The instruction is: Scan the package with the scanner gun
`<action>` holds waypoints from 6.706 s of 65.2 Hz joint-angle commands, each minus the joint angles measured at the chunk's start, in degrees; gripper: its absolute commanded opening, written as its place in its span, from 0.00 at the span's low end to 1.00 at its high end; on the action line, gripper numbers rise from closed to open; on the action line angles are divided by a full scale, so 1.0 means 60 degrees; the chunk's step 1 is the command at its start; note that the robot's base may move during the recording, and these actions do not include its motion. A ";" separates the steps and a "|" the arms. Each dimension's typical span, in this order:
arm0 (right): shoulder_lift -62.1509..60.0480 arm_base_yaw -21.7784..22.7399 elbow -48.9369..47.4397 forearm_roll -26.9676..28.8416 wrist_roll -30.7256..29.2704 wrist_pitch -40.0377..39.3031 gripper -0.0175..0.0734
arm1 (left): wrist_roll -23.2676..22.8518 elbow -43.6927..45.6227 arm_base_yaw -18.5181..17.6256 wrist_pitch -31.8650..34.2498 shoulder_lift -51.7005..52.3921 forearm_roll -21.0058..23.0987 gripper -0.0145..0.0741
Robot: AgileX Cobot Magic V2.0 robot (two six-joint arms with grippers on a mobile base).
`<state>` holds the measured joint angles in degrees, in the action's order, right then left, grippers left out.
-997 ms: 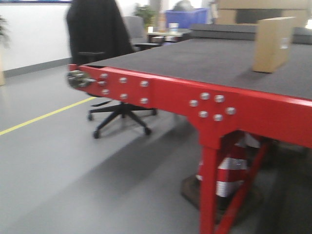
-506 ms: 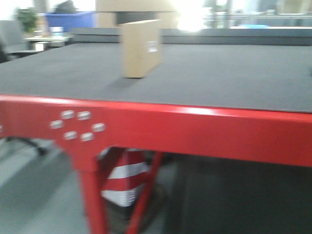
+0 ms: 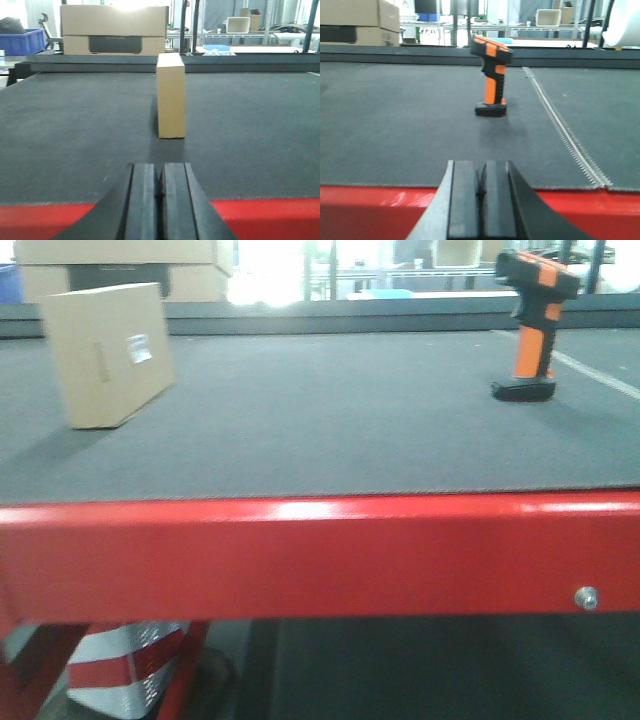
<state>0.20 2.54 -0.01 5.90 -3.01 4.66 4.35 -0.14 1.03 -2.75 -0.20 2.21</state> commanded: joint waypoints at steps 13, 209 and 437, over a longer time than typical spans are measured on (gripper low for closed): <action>-0.0033 0.0052 0.0002 -0.0002 -0.0030 -0.0205 0.01 | -0.0043 0.0024 -0.0028 0.0114 0.0033 0.0028 0.04; -0.0033 0.0036 0.0002 -0.0002 -0.0030 -0.0199 0.01 | -0.0043 0.1937 -0.0010 -0.1952 -0.0479 0.1020 0.04; -0.0033 0.0036 0.0002 -0.0002 -0.0030 -0.0199 0.01 | -0.0570 1.1647 -0.0236 -0.8684 -1.3735 0.2298 0.04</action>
<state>0.20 2.54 -0.01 5.90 -3.01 4.66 1.32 67.22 0.02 -55.00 -82.71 10.56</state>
